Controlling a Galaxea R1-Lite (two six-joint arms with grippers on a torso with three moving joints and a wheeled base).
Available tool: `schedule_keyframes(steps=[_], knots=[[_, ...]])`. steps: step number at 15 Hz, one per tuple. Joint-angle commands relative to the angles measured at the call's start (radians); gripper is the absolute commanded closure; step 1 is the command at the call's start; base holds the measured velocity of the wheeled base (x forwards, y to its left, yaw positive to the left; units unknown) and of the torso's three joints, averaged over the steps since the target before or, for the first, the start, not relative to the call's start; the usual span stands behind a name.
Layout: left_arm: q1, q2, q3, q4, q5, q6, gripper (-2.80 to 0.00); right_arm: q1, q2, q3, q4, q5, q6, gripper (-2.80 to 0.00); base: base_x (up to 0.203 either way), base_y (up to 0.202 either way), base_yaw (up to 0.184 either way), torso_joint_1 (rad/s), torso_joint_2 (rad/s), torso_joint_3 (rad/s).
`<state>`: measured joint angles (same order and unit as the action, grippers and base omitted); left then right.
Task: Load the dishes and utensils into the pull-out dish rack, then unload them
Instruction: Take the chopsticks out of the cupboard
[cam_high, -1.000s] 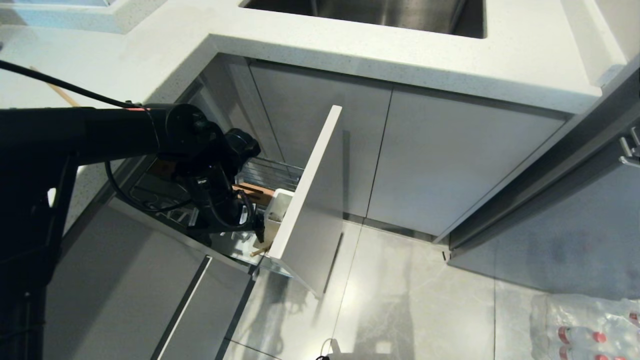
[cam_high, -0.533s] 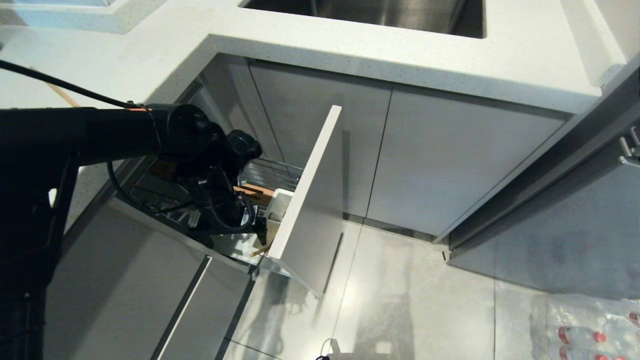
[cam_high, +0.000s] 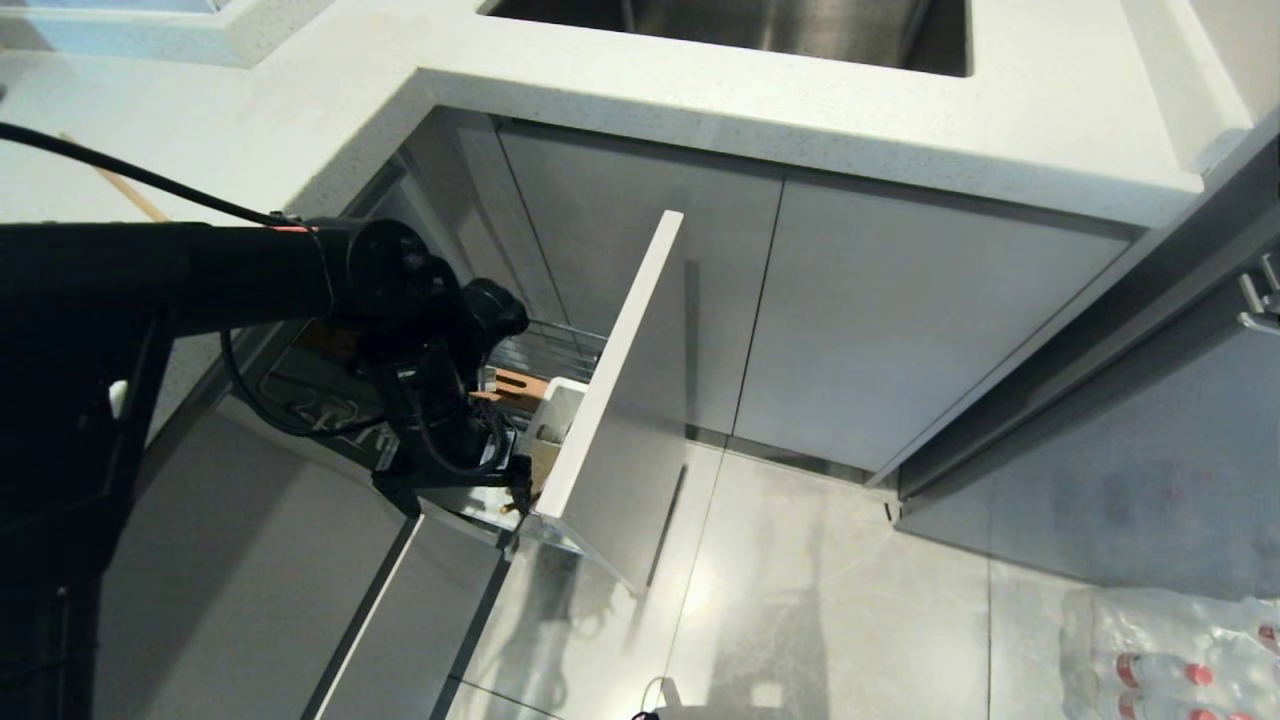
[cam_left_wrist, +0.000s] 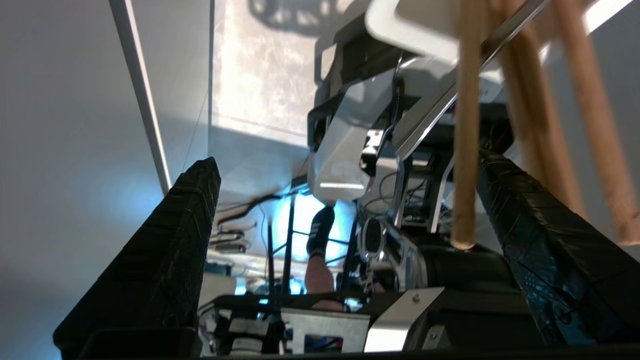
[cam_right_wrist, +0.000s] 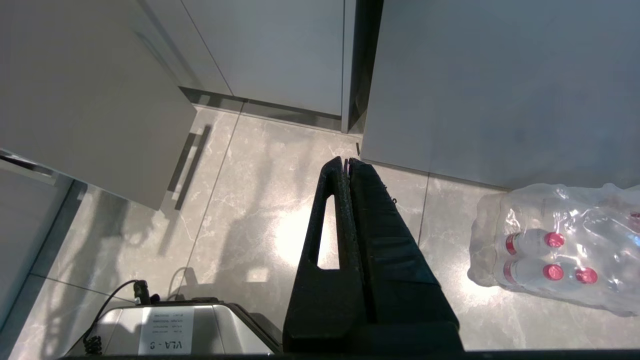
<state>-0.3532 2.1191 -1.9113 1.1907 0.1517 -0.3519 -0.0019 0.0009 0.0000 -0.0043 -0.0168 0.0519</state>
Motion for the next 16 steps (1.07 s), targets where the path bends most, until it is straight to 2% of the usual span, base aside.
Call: schedule_keyframes(steps=[1,10,16], knots=[[0.000,0.002,0.001,0.020,-0.001,-0.001,-2.80,0.000,0.001,0.000,0.000,0.000,0.000,0.00,0.000,0.000,0.000,0.000,0.00,0.000],[-0.007,0.030,0.009,0.027,-0.062,0.015,-2.80,0.000,0.000,0.000,0.000,0.000,0.000,0.00,0.000,0.000,0.000,0.000,0.00,0.000],[-0.003,0.075,-0.014,0.023,-0.063,0.025,-2.80,0.000,0.001,0.000,0.000,0.000,0.000,0.00,0.000,0.000,0.000,0.000,0.00,0.000]])
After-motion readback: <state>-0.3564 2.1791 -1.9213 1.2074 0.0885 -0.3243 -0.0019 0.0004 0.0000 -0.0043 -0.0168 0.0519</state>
